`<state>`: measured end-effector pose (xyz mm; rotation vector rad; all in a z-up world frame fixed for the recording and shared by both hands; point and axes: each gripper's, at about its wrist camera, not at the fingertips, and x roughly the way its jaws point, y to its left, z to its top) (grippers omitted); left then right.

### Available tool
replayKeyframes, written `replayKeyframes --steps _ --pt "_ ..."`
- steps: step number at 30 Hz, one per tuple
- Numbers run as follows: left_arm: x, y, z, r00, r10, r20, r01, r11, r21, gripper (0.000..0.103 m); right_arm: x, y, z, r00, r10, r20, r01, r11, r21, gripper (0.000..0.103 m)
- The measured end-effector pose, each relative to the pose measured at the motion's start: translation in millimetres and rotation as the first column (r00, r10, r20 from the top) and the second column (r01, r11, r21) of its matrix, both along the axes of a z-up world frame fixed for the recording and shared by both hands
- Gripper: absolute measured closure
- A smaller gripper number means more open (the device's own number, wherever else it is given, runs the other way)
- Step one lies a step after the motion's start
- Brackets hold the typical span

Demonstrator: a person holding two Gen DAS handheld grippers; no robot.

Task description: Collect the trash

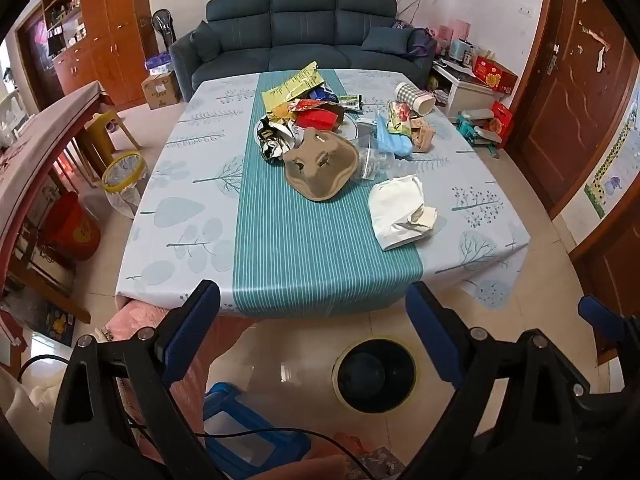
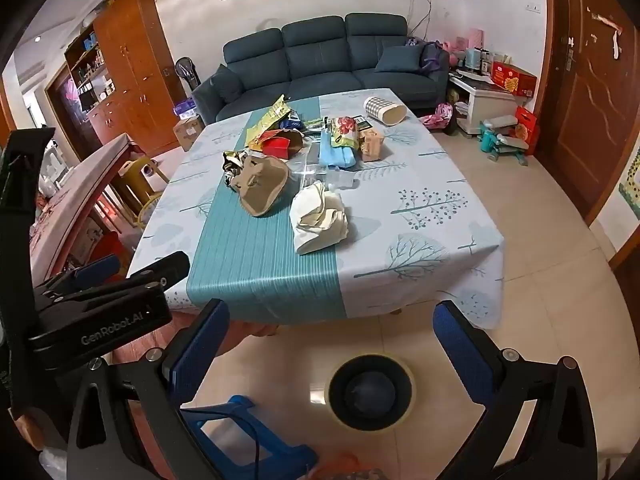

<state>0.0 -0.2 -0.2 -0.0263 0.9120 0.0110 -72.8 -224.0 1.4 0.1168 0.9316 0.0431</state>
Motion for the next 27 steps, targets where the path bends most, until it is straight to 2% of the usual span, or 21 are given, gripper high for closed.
replayKeyframes --steps 1,2,7,13,27 --pt "0 -1 0 1.000 -0.001 -0.002 0.001 1.000 0.001 0.010 0 0 0 1.000 -0.002 0.001 0.002 1.000 -0.002 0.000" --pt "1 1 -1 1.000 0.000 -0.015 -0.001 1.000 -0.030 0.010 1 -1 -1 1.000 -0.004 0.000 0.004 1.000 -0.002 0.000" --pt "0 1 5 1.000 -0.005 0.009 0.005 1.000 -0.031 0.011 3 -2 -2 1.000 -0.007 -0.003 0.007 1.000 -0.014 0.000" --pt "-13 -1 13 0.999 -0.033 0.021 0.033 0.999 -0.035 0.012 2 -1 13 1.000 -0.019 0.002 0.019 0.999 -0.025 0.000" --pt "-26 4 19 0.998 -0.054 0.019 0.055 0.998 -0.044 0.013 2 -10 3 0.999 -0.045 0.004 0.045 0.999 -0.029 0.000"
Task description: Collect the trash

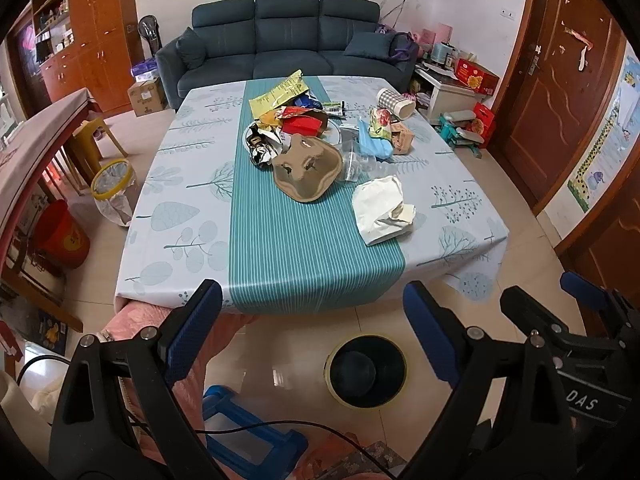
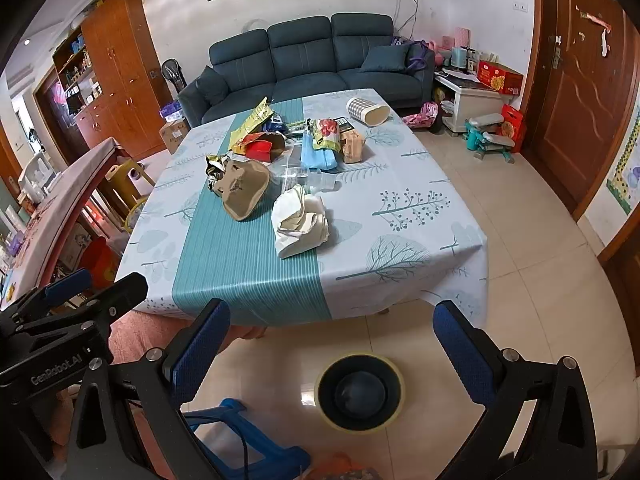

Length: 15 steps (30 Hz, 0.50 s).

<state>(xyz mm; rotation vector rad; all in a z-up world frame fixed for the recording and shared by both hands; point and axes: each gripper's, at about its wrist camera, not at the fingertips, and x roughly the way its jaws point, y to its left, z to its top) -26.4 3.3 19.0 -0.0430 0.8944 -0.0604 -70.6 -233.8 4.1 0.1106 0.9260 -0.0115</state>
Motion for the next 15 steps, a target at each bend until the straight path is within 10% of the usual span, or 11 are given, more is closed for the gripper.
replayKeyframes --steps 15 --pt "-1.0 0.2 0.8 1.000 -0.003 0.001 0.003 1.000 -0.002 0.013 4.3 0.3 -6.6 1.000 -0.005 -0.014 0.005 1.000 -0.005 0.000"
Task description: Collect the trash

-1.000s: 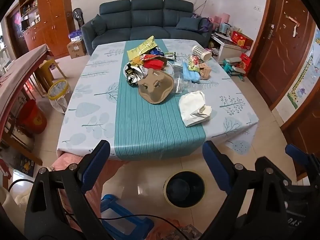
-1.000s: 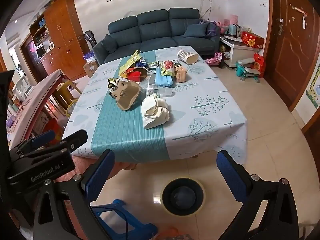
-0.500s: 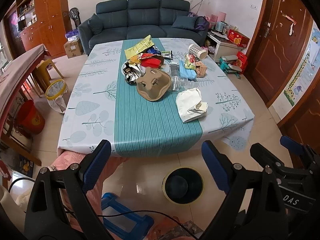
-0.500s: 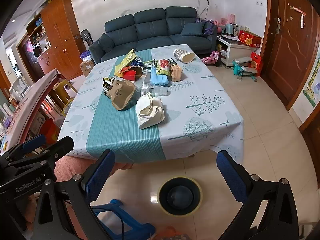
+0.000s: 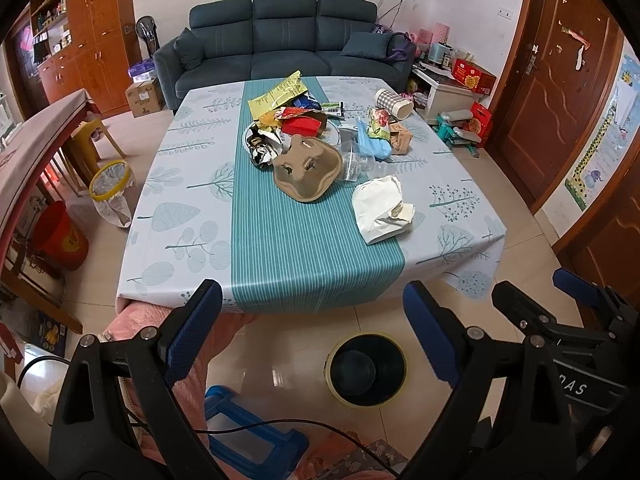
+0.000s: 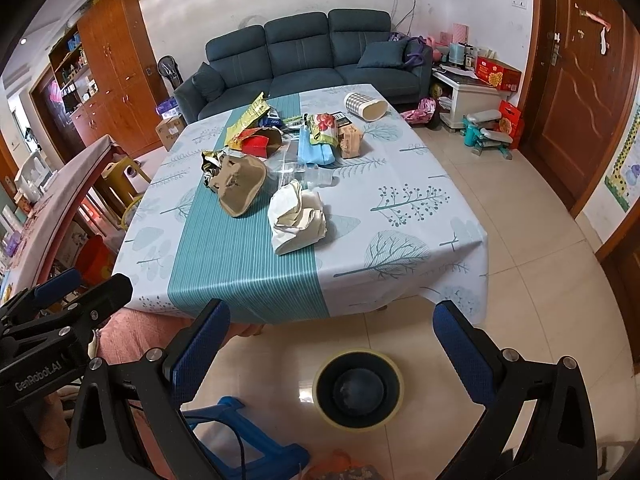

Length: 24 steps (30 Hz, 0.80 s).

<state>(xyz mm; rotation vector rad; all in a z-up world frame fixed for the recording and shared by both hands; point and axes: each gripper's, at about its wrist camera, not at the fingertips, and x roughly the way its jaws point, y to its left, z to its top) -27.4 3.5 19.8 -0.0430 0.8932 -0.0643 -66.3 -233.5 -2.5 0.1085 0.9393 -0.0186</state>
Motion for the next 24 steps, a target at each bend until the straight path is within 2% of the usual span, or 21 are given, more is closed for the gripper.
replayKeyframes --steps 12,24 --pt "-3.3 0.1 5.3 1.000 -0.013 0.009 0.012 1.000 0.016 0.013 3.2 -5.1 -7.7 1.000 -0.008 -0.010 0.008 1.000 -0.012 0.000" --pt "1.3 -3.8 9.9 0.999 -0.038 0.016 0.037 0.999 0.039 0.013 7.2 -4.1 1.9 0.999 -0.024 -0.023 0.024 0.999 -0.023 0.000"
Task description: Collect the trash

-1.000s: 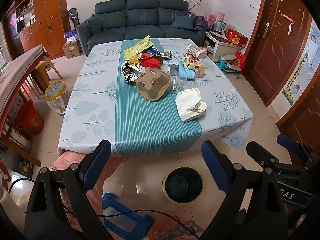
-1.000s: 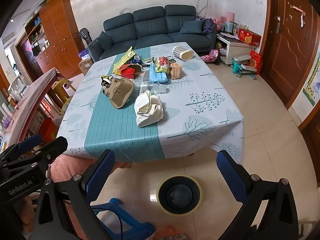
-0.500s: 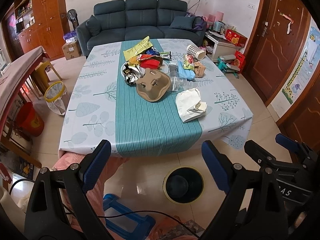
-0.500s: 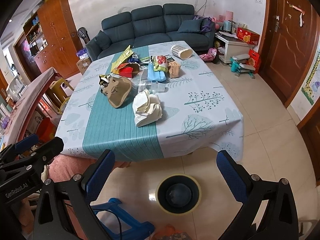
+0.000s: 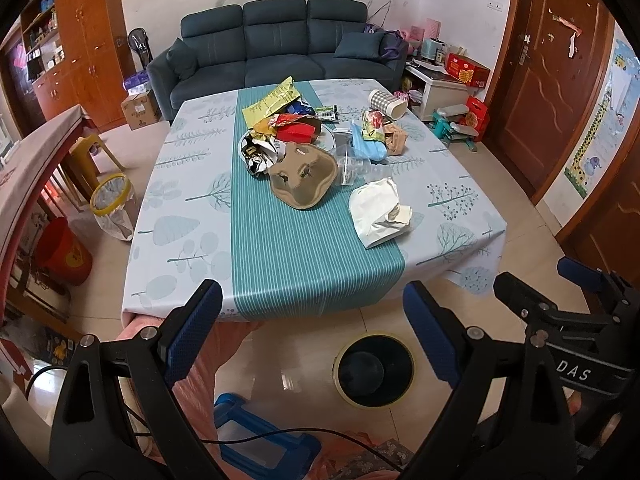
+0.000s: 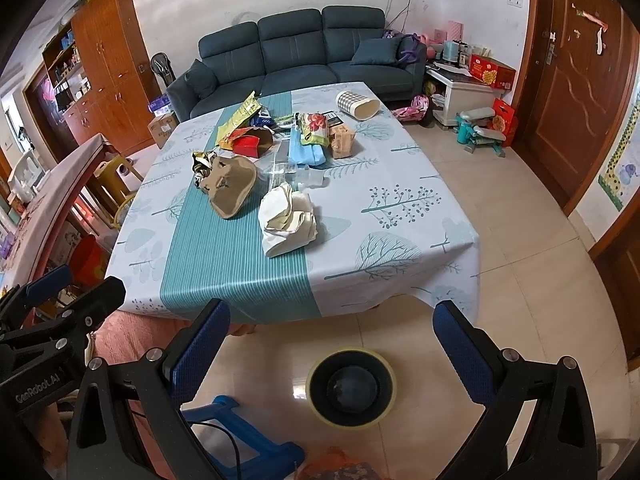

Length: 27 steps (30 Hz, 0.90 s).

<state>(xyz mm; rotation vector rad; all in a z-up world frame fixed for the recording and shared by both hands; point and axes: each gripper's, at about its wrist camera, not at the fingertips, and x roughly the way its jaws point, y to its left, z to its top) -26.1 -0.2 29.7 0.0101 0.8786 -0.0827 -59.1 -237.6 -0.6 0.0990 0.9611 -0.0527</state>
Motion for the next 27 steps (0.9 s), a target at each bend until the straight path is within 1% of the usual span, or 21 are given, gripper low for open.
replayKeyframes --steps 3,9,13,15,17,21,24,25,27 --pt "-1 -1 -1 1.000 0.001 -0.002 -0.001 1.000 -0.001 0.013 0 0 0 1.000 0.000 0.001 0.000 1.000 -0.002 0.000" --pt "0 -1 0 1.000 -0.005 -0.007 0.005 1.000 0.000 0.013 2 1 11 1.000 -0.009 -0.004 0.009 1.000 -0.009 0.000" --pt "9 -1 4 1.000 -0.014 -0.011 0.014 1.000 0.002 0.013 4 1 13 1.000 -0.022 -0.009 0.022 1.000 -0.004 0.000" --pt "20 0 7 1.000 -0.019 -0.012 0.019 1.000 0.003 0.013 6 1 15 1.000 -0.029 -0.010 0.029 1.000 -0.004 0.000" --pt "25 0 9 0.999 -0.032 -0.009 0.032 0.999 0.001 0.013 9 2 18 0.999 -0.035 -0.008 0.035 0.999 -0.005 0.000" --pt "41 -1 12 0.997 -0.074 -0.015 0.074 0.997 0.023 0.013 16 7 25 0.999 -0.042 0.000 0.042 0.999 -0.011 0.000" --pt "58 1 11 0.994 -0.100 -0.054 0.100 0.995 -0.001 0.014 23 13 31 0.999 -0.045 0.006 0.045 0.999 -0.022 0.000" --pt "63 2 10 0.992 -0.107 -0.064 0.107 0.994 -0.012 0.016 26 15 32 0.999 -0.045 0.007 0.045 0.999 -0.026 0.000" --pt "76 6 9 0.988 -0.126 -0.086 0.122 0.991 -0.054 0.017 32 20 36 0.999 -0.049 0.010 0.049 0.998 -0.028 0.000"
